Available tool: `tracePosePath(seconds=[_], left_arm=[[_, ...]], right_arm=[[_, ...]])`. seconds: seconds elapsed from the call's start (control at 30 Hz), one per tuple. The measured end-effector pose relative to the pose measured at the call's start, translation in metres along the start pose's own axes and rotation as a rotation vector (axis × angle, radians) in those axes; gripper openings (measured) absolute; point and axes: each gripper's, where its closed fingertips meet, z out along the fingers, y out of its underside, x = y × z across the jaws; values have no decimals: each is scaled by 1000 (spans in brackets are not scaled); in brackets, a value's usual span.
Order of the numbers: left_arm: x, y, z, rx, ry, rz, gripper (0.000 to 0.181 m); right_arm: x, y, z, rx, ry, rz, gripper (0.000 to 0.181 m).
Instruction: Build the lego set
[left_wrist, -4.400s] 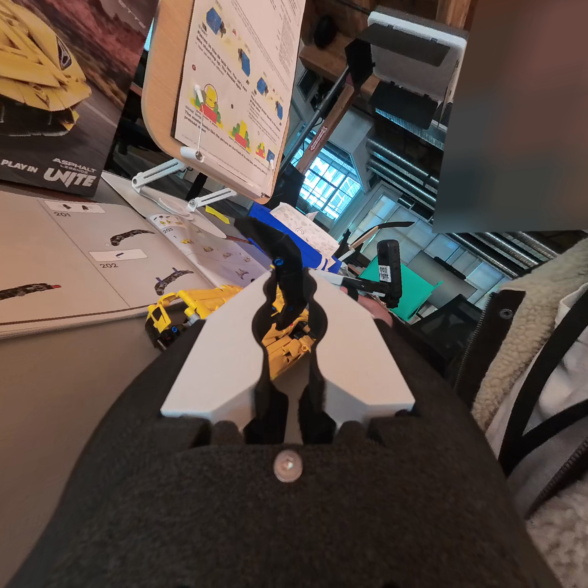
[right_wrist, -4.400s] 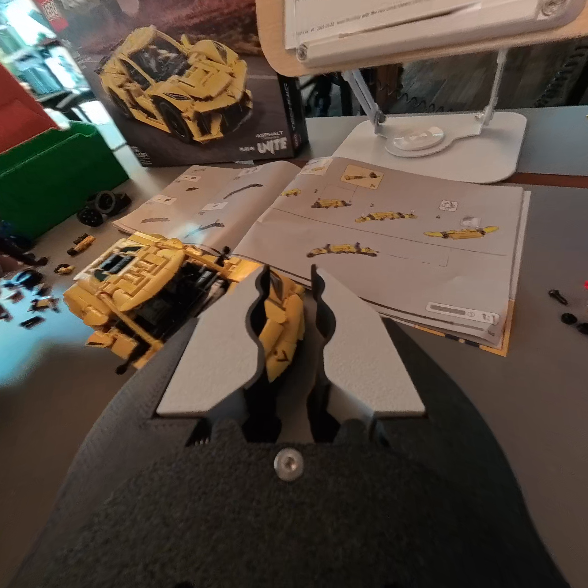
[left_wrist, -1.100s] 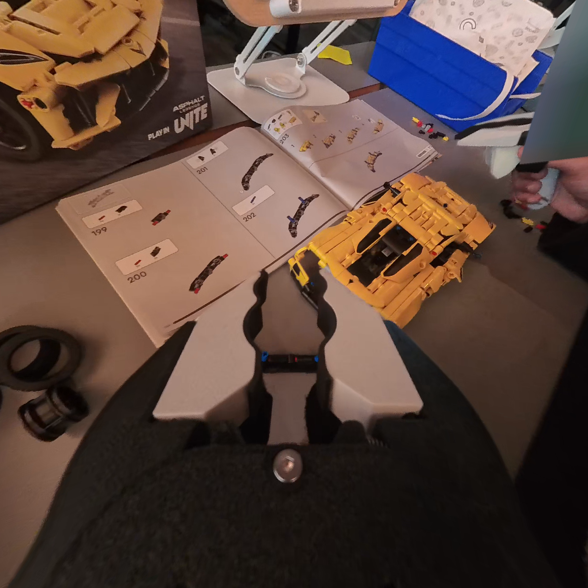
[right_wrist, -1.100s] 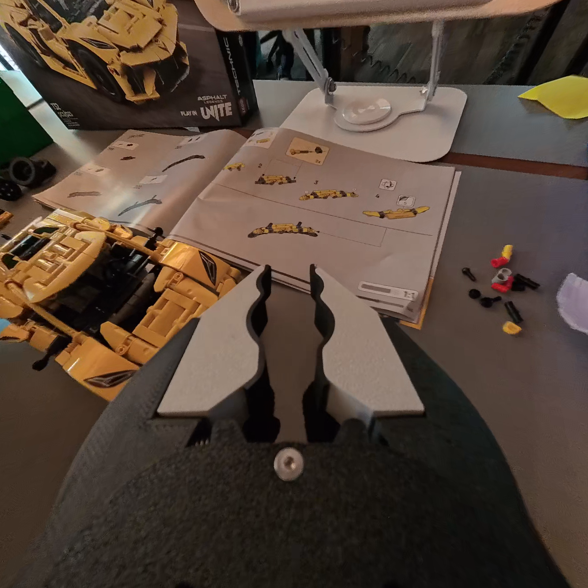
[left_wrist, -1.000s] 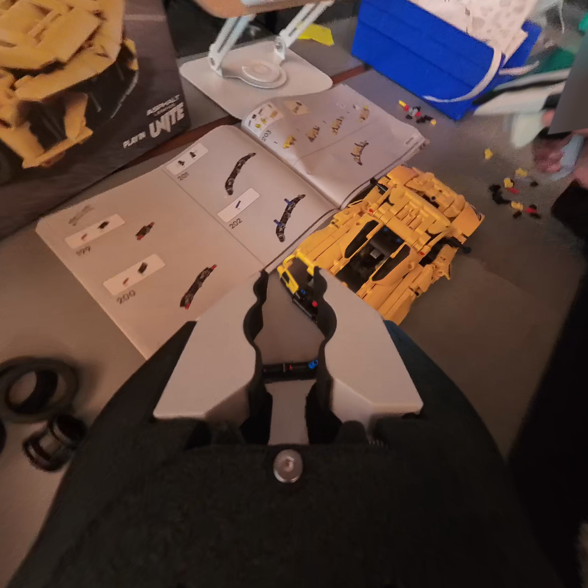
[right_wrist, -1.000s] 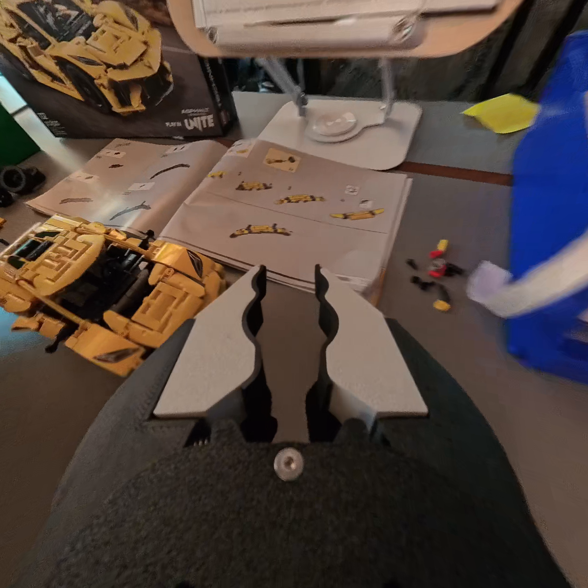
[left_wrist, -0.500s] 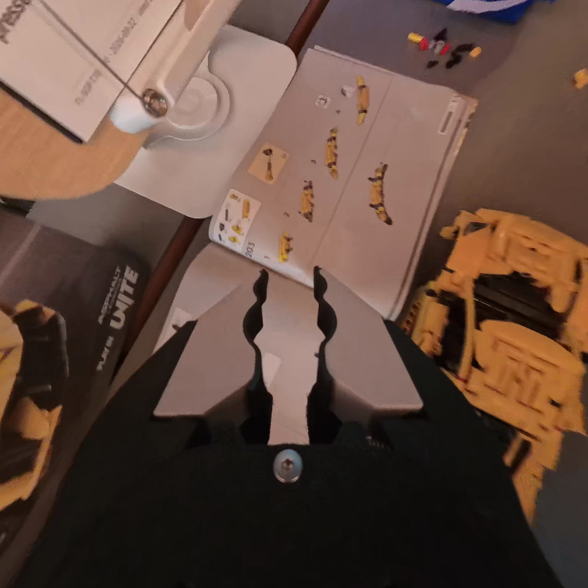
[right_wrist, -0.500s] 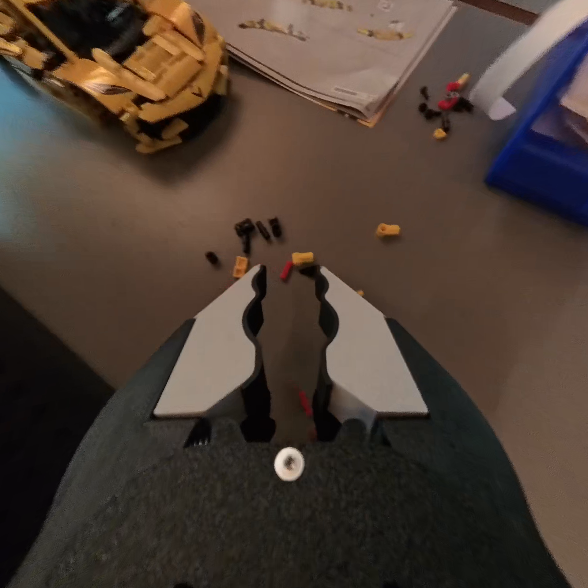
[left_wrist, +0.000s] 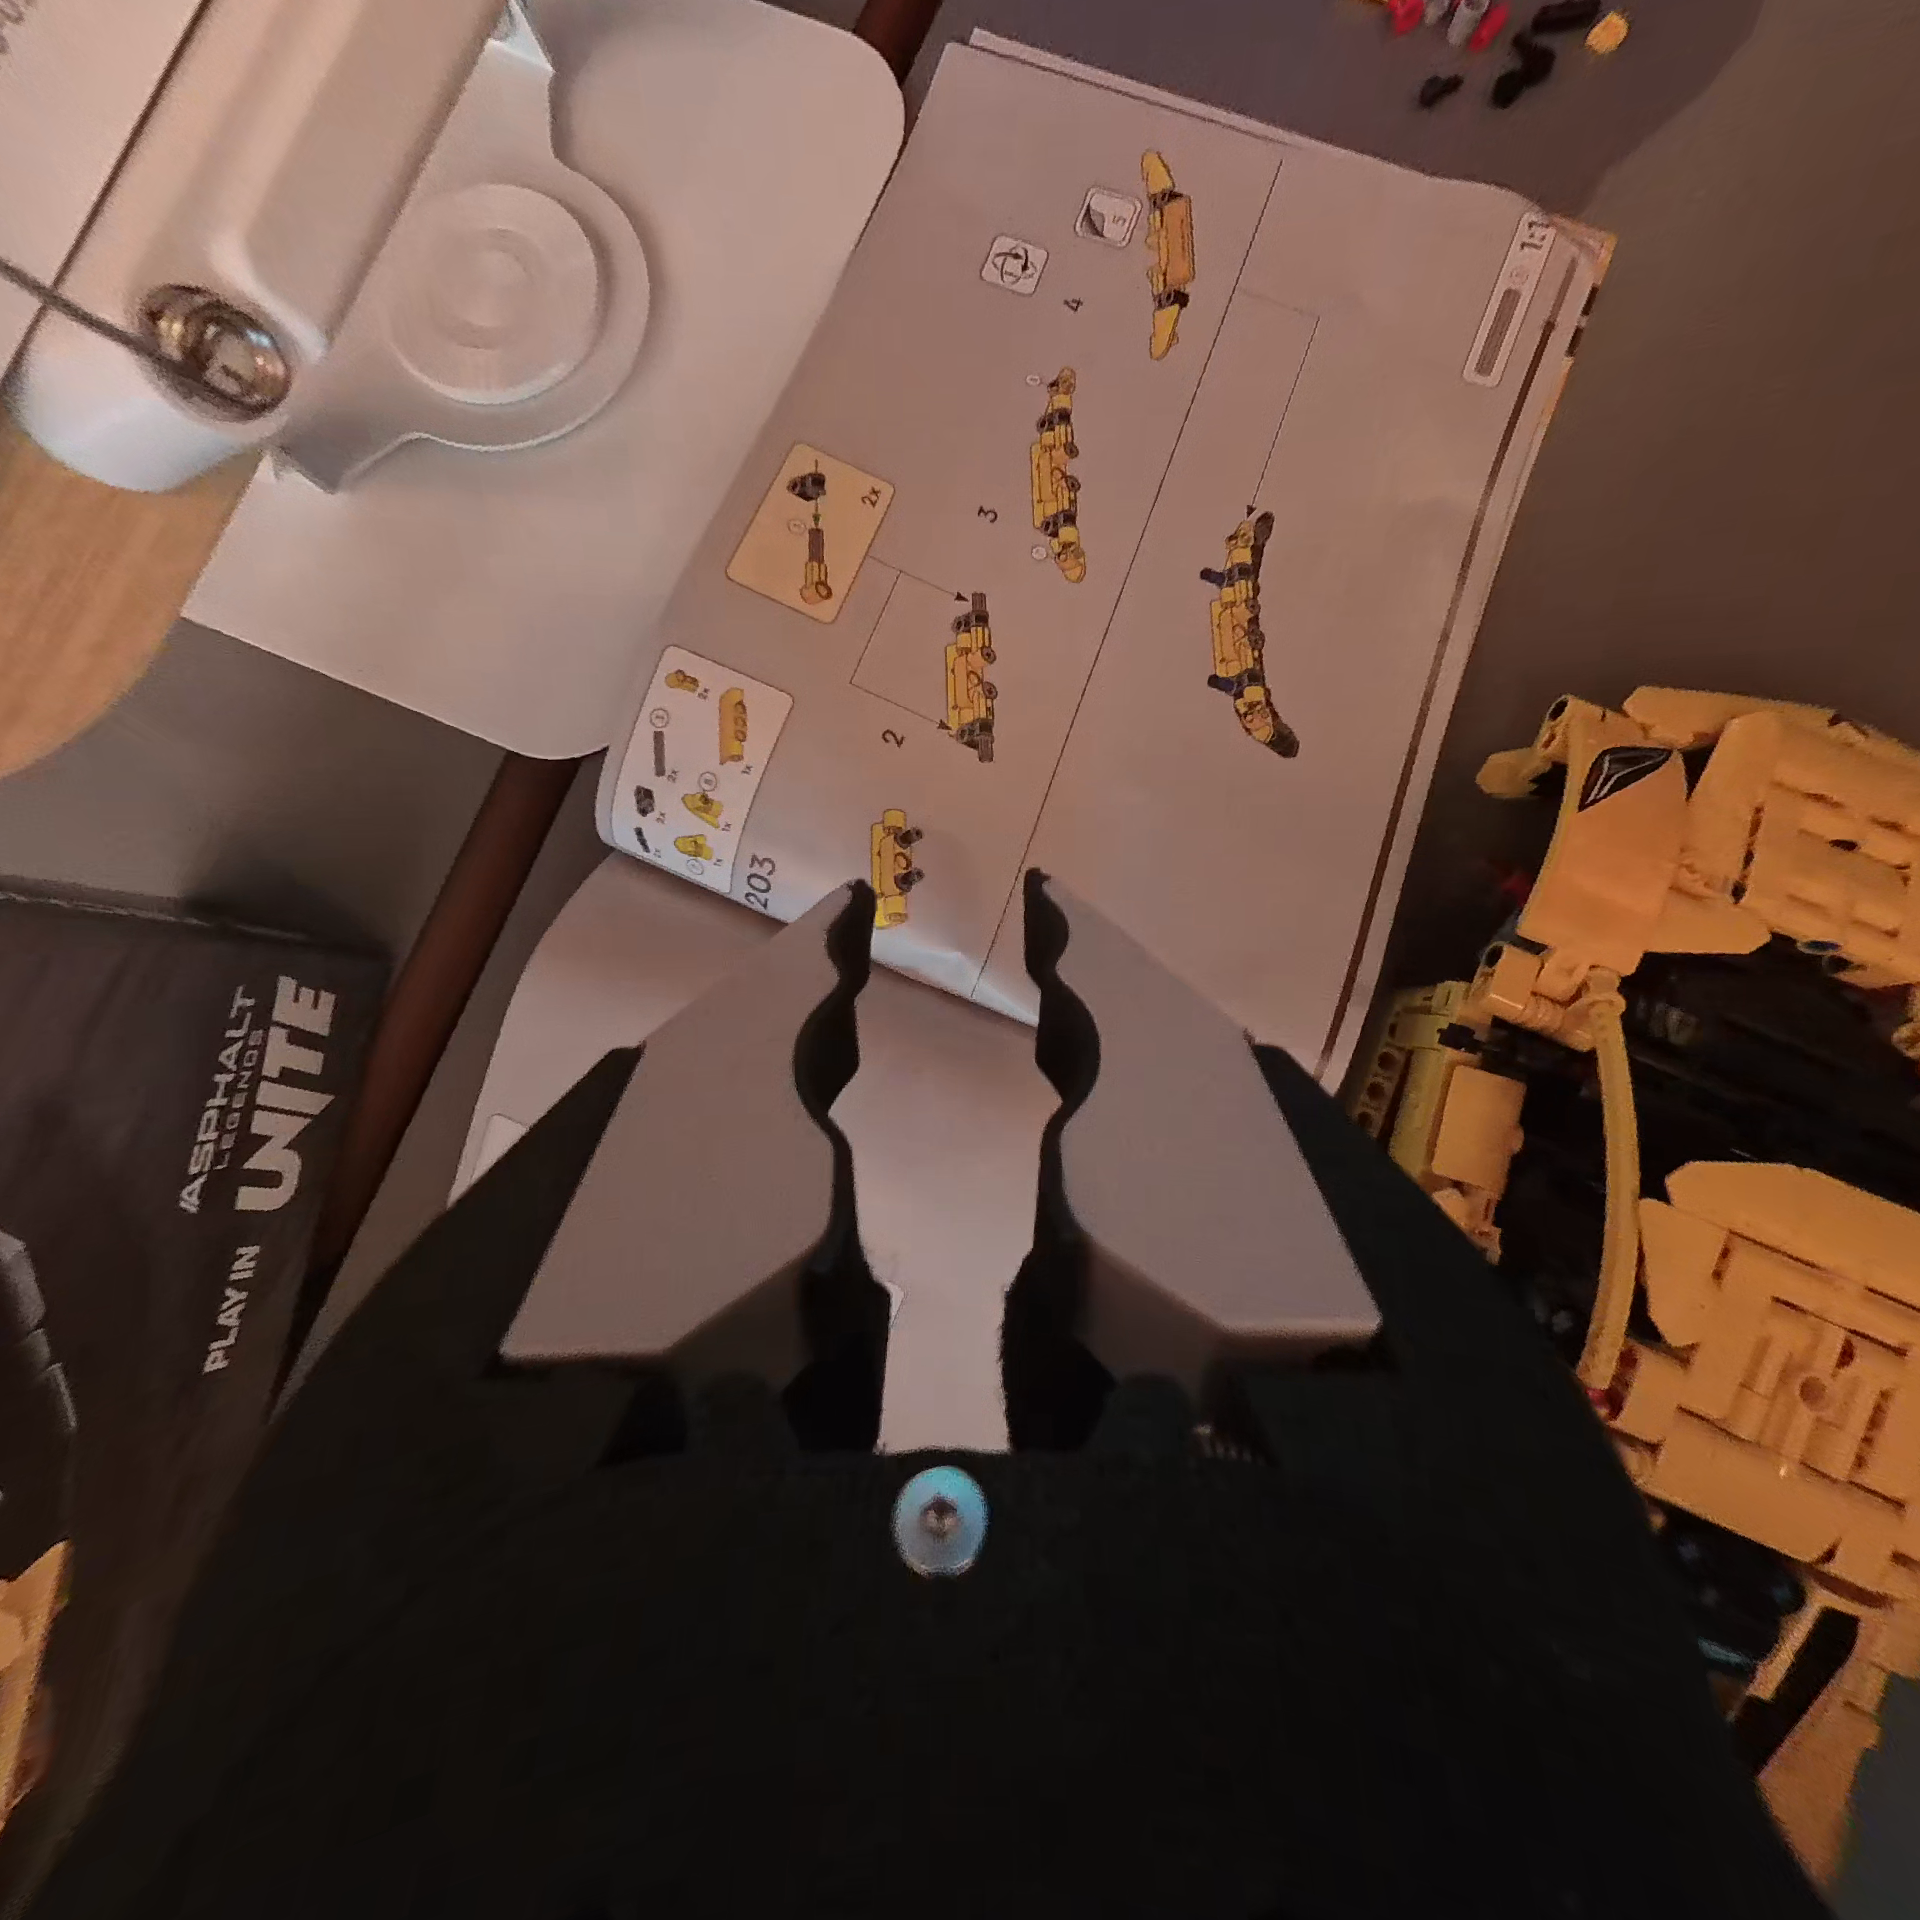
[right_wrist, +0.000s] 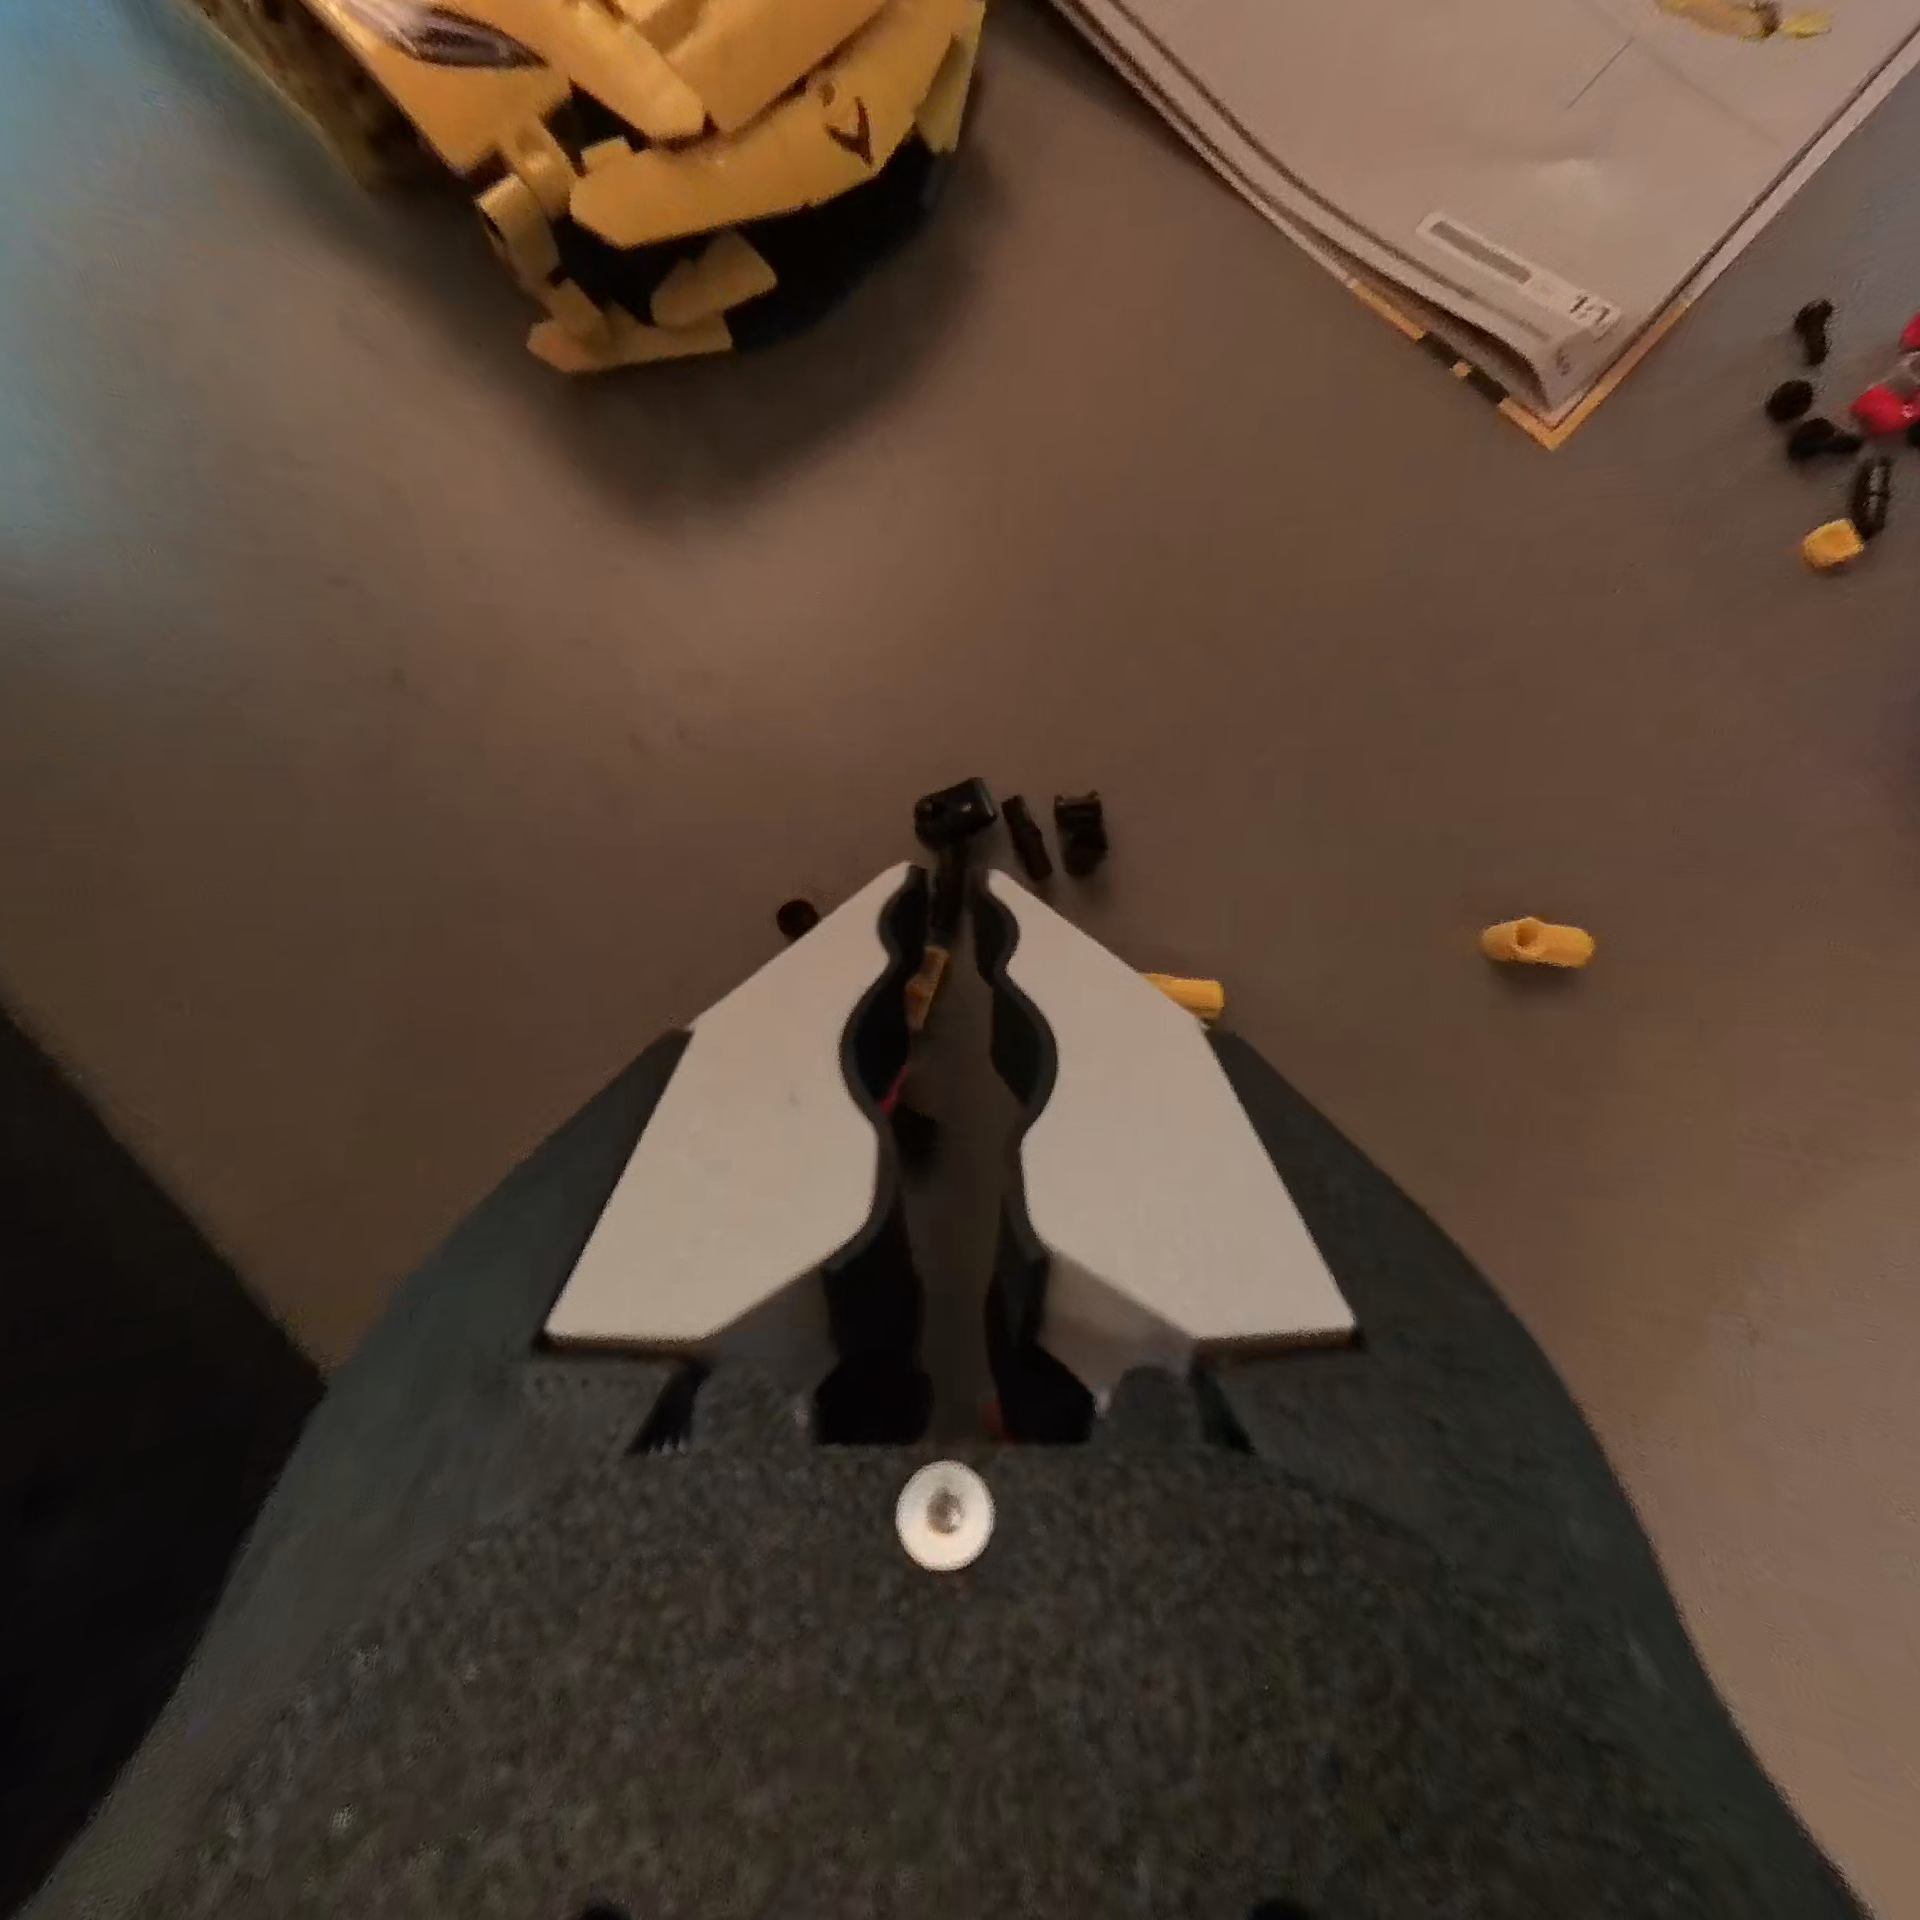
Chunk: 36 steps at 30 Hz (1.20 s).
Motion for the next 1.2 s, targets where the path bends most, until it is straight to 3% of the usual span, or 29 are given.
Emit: tracePosePath(seconds=[0.13,0.23,0.3,0.4,0.5,0.63,0.77,0.83,0.97,1.07,1.2], left_arm=[[-6,2,-1,1,-4,-14,29],[-13,4,-5,12,-22,-14,29],[-16,6,-7,19,-19,-29,29],[-16,12,-7,13,-10,-40,29],[-16,17,-8,5,-14,-27,29],[-12,18,-8,13,8,-38,29],[-13,15,-7,19,2,-39,29],[-14,14,-7,17,3,-37,29],[-13,12,-6,23,8,-35,29],[-13,14,-5,16,8,-31,29],[-12,17,-5,14,14,-41,29]], right_arm=[[0,-2,-6,-29,5,-1,6],[-30,-36,-18,79,-100,-16,6],[-77,-53,-7,98,-257,-60,6],[-128,-61,24,92,-331,-202,6],[-144,-73,37,147,-301,-270,6],[-149,-63,48,85,-324,-262,6],[-129,-70,26,169,-314,-219,24],[-80,-75,-1,254,-226,-138,12],[2,-32,-13,144,-35,-215,14],[9,-21,-9,162,-115,-314,9],[12,-10,-4,59,-189,-404,11]])
